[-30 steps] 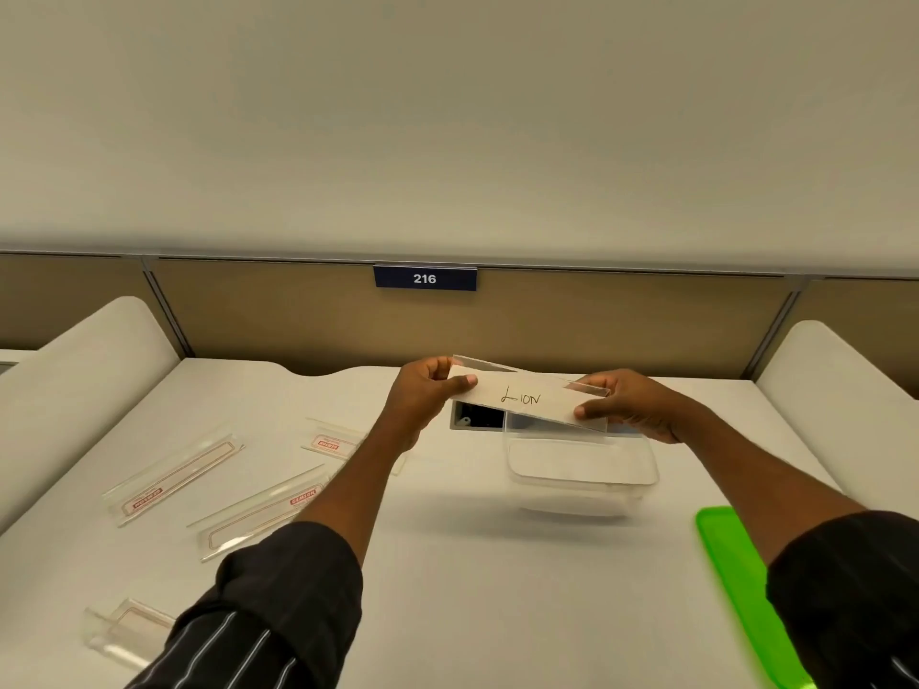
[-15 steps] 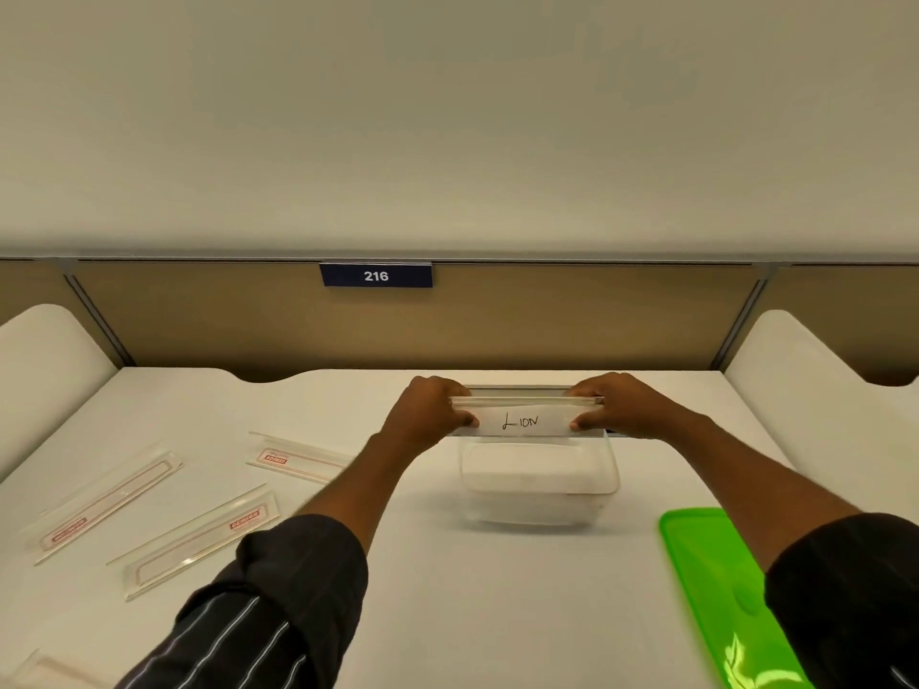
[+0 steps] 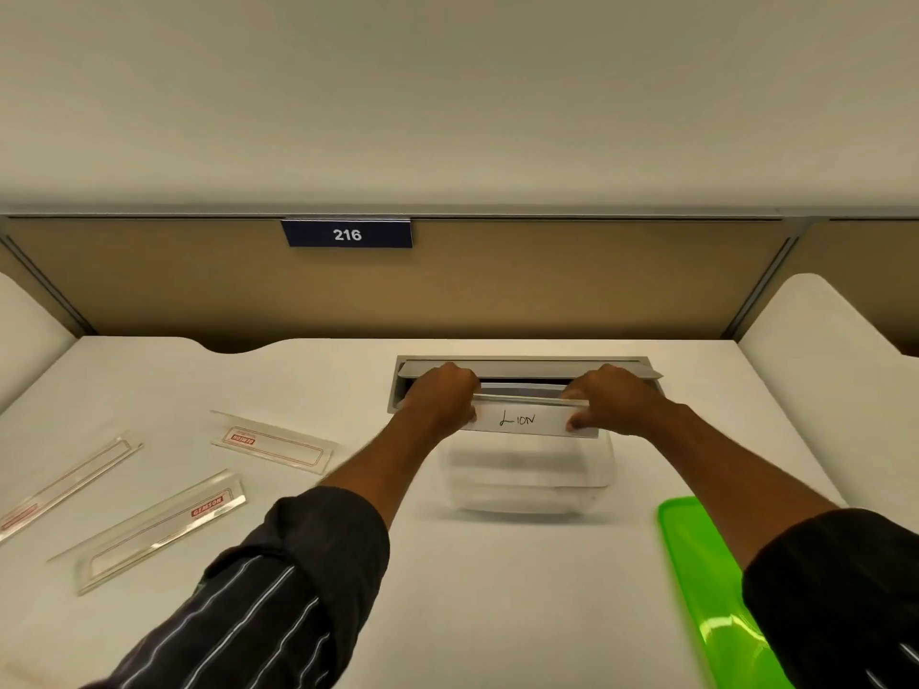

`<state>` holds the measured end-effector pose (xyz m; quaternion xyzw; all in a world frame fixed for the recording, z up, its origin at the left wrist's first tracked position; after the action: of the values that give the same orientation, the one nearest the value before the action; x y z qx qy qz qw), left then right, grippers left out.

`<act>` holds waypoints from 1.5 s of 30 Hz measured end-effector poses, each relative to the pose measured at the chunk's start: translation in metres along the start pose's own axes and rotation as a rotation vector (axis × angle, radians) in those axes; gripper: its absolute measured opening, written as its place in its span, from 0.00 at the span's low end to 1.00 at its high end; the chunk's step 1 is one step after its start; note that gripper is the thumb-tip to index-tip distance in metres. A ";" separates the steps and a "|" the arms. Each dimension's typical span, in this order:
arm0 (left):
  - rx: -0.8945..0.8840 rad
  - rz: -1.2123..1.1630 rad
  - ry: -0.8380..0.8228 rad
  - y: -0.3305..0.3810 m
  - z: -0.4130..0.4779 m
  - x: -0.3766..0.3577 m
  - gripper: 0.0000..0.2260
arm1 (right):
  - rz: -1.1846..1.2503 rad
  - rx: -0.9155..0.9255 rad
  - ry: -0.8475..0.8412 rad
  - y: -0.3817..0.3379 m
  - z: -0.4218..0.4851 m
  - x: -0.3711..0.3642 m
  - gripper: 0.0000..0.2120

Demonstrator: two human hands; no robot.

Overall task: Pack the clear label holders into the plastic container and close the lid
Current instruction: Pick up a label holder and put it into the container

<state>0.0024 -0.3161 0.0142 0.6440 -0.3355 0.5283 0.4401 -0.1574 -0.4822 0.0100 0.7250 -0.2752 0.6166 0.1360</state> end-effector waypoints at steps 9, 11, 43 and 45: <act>-0.093 0.154 -0.065 0.007 0.016 -0.021 0.11 | -0.083 -0.039 -0.058 -0.003 0.015 -0.024 0.23; -0.116 0.189 -0.069 0.010 0.019 -0.026 0.10 | -0.116 -0.039 -0.069 -0.003 0.017 -0.027 0.23; -0.123 0.212 -0.154 -0.002 0.035 -0.077 0.11 | -0.257 -0.055 -0.132 -0.027 0.044 -0.078 0.18; -0.120 0.108 -0.092 -0.002 0.031 -0.070 0.12 | -0.246 -0.063 -0.092 -0.035 0.042 -0.073 0.19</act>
<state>0.0006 -0.3459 -0.0561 0.6212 -0.4206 0.4999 0.4327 -0.1094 -0.4596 -0.0641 0.7763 -0.2095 0.5523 0.2202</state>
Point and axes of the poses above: each hand's wrist, its own z-axis towards the middle knuckle, its own x-axis out of the back of the hand, y = z × x, the point moved 3 cm from there along z, towards the middle knuckle, and after that the axes turned 6 degrees about -x, right-handed, at the moved point
